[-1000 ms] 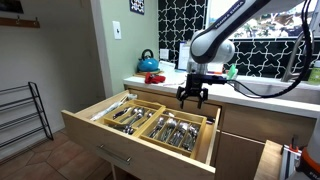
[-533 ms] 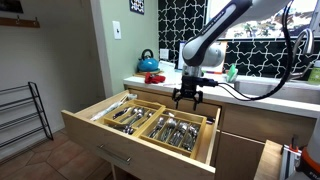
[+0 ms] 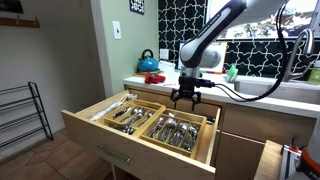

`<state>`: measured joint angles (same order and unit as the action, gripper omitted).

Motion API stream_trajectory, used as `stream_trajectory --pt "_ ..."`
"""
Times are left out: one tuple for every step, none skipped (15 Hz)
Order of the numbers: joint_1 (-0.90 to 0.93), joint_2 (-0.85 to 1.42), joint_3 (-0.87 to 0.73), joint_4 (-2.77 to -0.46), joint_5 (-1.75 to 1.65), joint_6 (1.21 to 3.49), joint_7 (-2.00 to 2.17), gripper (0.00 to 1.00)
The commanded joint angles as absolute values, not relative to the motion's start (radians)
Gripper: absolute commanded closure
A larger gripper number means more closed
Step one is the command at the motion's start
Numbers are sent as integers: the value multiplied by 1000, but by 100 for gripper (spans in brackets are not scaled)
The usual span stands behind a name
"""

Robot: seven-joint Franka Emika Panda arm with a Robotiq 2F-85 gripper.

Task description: Remove a fork from the drawer middle compartment and put it on the counter top

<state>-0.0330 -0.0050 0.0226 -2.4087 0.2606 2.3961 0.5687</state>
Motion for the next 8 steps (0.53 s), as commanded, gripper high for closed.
stream_trajectory --pt "-24 36 11 -2382 317 2400 532 0" --pt "-24 55 10 -2372 336 2408 532 0" --pt "-25 72 9 -2362 355 2408 534 0" --pt "-25 89 9 -2351 369 2409 539 0" --pt "-25 108 8 -2343 379 2415 545 14" --pt "-24 123 6 -2337 381 2429 556 24" --pt "-25 139 5 -2330 394 2442 552 32" --pt "-24 156 4 -2323 400 2454 554 42"
